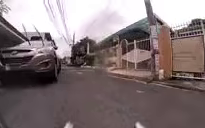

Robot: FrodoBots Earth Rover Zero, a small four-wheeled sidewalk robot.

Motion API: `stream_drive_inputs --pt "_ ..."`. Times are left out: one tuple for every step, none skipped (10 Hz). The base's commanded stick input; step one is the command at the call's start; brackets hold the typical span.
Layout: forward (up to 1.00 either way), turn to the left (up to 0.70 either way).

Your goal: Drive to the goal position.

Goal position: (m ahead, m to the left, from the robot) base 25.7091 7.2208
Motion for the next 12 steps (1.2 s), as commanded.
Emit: stream_drive_inputs --pt "0.7 0.14" --pt "0.7 0.14" --pt "0.7 0.14" --pt "0.7 0.14" --pt "0.7 0.14" --pt "0.7 0.14" --pt "0.7 0.14" --pt "0.7 0.14" --pt "0.7 0.14" --pt "0.7 0.14" --pt "0.7 0.14" --pt "0.7 0.14"
